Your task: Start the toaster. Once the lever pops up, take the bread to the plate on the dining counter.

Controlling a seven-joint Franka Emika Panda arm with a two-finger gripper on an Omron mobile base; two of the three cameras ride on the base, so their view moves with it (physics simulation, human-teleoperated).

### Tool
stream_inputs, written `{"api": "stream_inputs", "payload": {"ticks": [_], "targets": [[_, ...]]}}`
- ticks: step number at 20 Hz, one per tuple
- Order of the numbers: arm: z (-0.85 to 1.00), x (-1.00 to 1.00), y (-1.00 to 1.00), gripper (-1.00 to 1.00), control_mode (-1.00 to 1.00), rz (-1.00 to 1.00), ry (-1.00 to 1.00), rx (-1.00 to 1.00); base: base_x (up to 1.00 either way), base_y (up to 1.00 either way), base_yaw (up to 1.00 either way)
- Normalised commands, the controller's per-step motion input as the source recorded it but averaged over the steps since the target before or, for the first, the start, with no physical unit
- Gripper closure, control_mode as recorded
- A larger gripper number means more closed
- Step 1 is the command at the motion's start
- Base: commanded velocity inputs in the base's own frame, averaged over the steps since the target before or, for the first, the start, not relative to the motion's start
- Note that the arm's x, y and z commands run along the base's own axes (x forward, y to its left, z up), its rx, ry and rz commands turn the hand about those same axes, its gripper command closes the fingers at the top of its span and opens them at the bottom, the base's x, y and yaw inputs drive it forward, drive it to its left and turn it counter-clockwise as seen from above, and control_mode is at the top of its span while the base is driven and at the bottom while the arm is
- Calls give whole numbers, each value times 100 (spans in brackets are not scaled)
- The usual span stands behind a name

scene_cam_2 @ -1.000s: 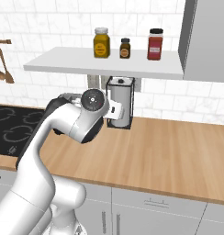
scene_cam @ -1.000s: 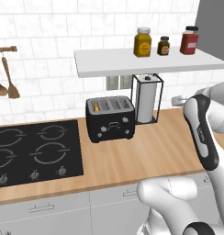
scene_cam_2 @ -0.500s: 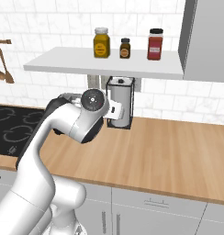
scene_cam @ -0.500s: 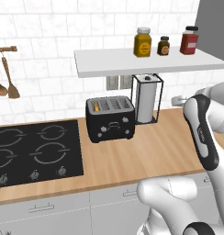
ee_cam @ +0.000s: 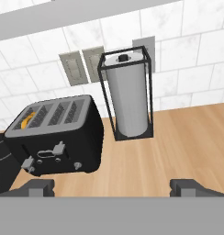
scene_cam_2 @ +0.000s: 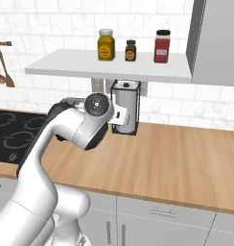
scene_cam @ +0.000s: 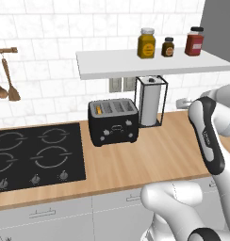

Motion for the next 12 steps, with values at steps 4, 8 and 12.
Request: {"api": "stream_inputs", "payload": {"ticks": [4,8,12], "targets": [[0,0,0,-100,-100,0,0,0,0,0,0],[0,0,0,-100,-100,0,0,0,0,0,0],[0,0,0,-100,-100,0,0,0,0,0,0]]}}
